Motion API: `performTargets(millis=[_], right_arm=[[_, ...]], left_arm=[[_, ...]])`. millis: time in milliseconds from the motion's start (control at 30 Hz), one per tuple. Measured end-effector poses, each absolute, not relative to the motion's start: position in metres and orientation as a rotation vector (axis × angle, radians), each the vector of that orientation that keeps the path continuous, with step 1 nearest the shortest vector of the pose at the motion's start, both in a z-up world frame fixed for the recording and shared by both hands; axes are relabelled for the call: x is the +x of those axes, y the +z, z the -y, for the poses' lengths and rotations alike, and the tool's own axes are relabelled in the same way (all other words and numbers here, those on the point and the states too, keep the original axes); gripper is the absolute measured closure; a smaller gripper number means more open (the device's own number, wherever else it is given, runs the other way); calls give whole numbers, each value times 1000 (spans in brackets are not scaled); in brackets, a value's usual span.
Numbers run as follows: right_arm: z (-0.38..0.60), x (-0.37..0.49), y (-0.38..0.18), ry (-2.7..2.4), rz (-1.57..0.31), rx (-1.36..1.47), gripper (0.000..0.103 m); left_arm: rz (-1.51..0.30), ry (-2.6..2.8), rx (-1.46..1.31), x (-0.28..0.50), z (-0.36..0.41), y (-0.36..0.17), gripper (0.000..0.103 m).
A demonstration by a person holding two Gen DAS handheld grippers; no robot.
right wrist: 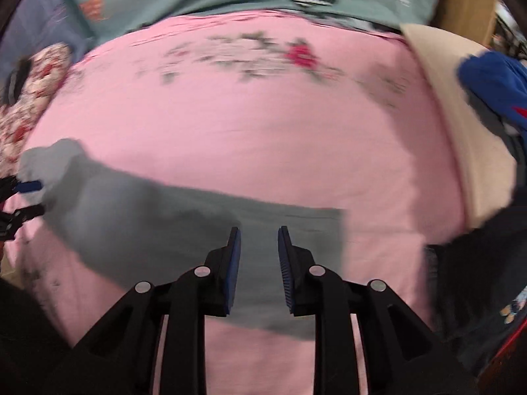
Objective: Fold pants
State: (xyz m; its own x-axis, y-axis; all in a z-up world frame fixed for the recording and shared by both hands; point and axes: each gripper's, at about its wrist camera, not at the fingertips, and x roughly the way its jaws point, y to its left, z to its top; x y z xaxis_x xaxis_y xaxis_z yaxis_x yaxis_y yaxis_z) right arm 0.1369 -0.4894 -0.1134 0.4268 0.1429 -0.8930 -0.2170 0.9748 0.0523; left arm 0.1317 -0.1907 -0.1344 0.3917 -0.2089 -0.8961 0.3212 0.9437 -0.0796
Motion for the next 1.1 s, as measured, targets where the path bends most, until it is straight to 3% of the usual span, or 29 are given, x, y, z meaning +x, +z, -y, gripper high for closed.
performTargets(millis=[67,200,233,267,467,567,633,667,767,900,967,1100], right_arm=[[506,147,-127,209,-1134,-130,80],[514,157,-146,296,-1182,-128,81],[512,158,-147,314,-1184,-131,86],[511,158,-149,337,-1180,-141,103],[526,158,-133,260,-1035,-201,103],[539,166,-147,297,-1078,-123,103],[543,166,-148,391,-1114,-19,89],[543,165,-147,437,-1128,11,71],[540,164,-155,441,-1146,-31,67],[534,165,-165,470,-1174,-50,91],[531,162,-158,477,-1147,-102,97],[542,164,-139,426,-1073,-91,98]], left_arm=[[-1179,-321,134,139,203,-155,36],[-1187,-227,136,143,207,-162,18],[-1203,-212,108,144,204,-164,18],[-1211,-198,95,146,202,-164,18],[-1239,-137,97,148,207,-165,14],[-1248,-115,98,150,208,-166,12],[-1255,-108,101,151,208,-166,12],[-1257,-103,104,151,209,-166,12],[-1260,-89,111,152,208,-164,10],[-1267,-80,118,152,208,-164,10],[-1268,-75,135,154,212,-163,10],[-1241,-73,189,151,218,-155,11]])
